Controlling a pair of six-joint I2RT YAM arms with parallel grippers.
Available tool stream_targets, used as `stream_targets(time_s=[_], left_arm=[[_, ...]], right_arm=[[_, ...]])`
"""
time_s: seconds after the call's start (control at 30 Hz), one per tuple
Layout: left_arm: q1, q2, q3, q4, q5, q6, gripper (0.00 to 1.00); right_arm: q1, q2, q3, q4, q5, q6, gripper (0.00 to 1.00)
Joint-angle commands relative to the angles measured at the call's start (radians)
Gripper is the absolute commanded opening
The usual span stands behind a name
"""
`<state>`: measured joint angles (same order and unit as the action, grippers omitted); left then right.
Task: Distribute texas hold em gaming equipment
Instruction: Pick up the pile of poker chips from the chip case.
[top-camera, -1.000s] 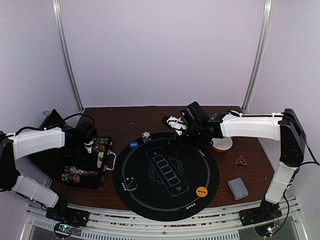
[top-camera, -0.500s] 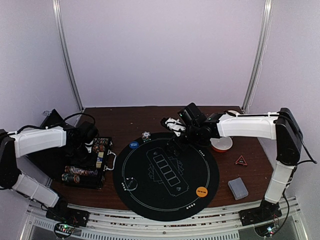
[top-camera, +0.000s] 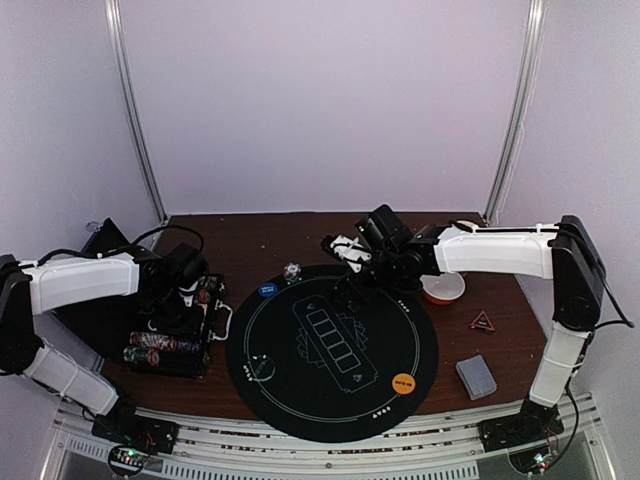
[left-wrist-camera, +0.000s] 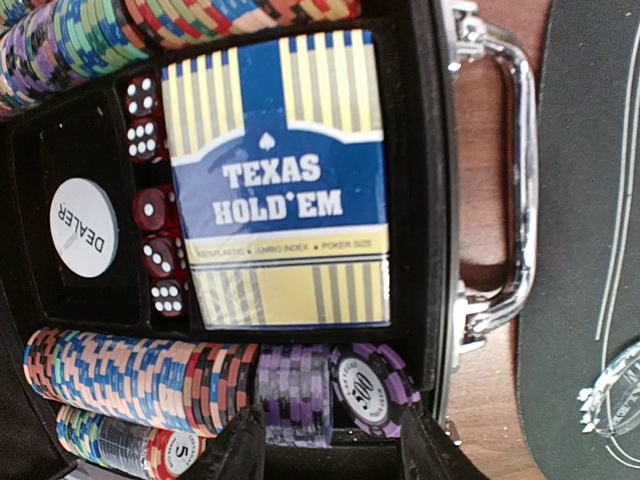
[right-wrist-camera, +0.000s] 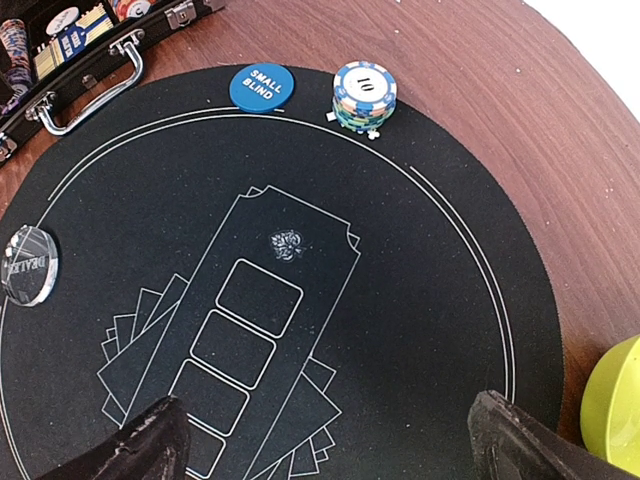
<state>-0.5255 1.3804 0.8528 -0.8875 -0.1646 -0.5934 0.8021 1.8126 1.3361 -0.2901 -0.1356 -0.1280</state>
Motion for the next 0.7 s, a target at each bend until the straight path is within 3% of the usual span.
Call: stream_targets(time_s=[0.0,0.23,0.5,0.67], left_arm=[[-0.001,0.015,-0.008,-0.008,-0.03,-0.019,0.49],[-0.001,0.021,-0.028,-0.017,-0.048,-0.027,0.46],[-0.002,0.021,-0.08,0.074,0.071,-0.01,0.39],[-0.002,-0.013,-0.076,0.073,0.077,0.003,0.4]], right_arm=[[0.005,0.005,0.02,-0.033,-0.009,-0.006,1.0],[0.005,0.011,0.02,-0.04,-0.024,-0.007,1.0],[0.005,0.012,0.022,-0.046,-0.024,-0.014,1.0],[0.004,0.015,0.021,-0.05,-0.024,-0.016,1.0]])
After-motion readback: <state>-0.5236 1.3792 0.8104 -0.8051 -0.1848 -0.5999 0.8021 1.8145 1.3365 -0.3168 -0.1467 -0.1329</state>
